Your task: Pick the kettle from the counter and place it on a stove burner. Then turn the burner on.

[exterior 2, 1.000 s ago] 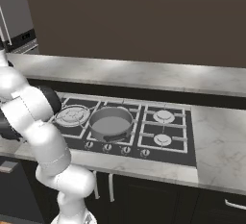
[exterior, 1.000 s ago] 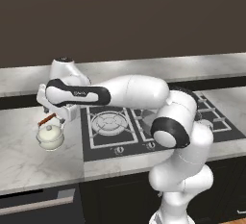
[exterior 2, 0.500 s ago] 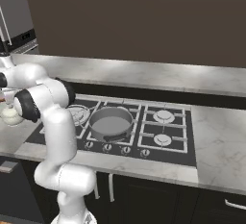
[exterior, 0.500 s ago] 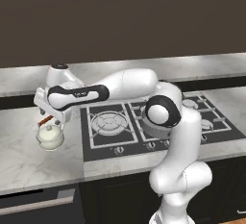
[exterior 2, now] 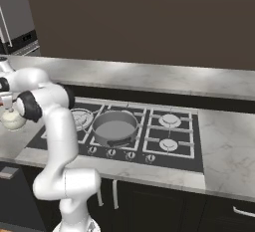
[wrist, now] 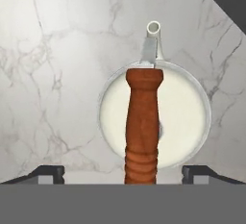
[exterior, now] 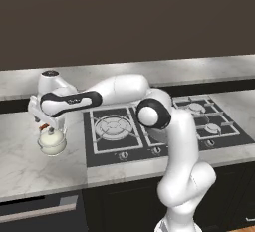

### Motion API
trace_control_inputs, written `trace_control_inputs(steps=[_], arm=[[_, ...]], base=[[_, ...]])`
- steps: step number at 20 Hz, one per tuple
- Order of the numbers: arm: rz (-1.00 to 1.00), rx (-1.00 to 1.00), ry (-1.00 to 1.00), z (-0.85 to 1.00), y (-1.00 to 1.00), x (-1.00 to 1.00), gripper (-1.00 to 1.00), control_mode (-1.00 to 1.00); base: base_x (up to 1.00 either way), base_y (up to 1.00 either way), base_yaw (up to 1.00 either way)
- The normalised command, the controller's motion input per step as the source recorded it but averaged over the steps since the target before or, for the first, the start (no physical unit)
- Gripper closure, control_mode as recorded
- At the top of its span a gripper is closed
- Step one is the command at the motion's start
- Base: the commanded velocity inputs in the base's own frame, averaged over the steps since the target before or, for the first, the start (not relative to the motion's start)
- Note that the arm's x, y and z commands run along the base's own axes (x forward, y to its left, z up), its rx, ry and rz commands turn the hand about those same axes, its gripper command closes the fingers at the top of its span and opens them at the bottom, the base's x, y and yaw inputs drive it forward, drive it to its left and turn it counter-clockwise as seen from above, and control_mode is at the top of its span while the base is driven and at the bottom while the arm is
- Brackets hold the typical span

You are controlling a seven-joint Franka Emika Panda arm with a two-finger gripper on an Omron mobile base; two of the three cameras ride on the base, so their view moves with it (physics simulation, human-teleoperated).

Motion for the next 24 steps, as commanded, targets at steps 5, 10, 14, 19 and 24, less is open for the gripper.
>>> trace_control_inputs(steps=[5, 10, 14, 19, 24], arm=[[-0.01, 0.00, 0.12, -0.33, 0.00, 0.02, 1.00, -1.00], [-0.03, 0.00, 0.11, -0.24, -0.05, 0.00, 1.00, -1.00], [-0.03, 0.00, 0.01, 0.10, -0.23, -0.03, 1.00, -1.00], [-0.04, 0.00, 0.00, 0.49, -0.14, -0.07, 1.00, -1.00], [-0.05, -0.01, 0.00, 0.59, -0.11, -0.04, 1.00, -1.00]], base=[[0.00, 0.00, 0.00], [0.00, 0.00, 0.00], [0.00, 0.00, 0.00], [0.00, 0.00, 0.00], [0.00, 0.00, 0.00]])
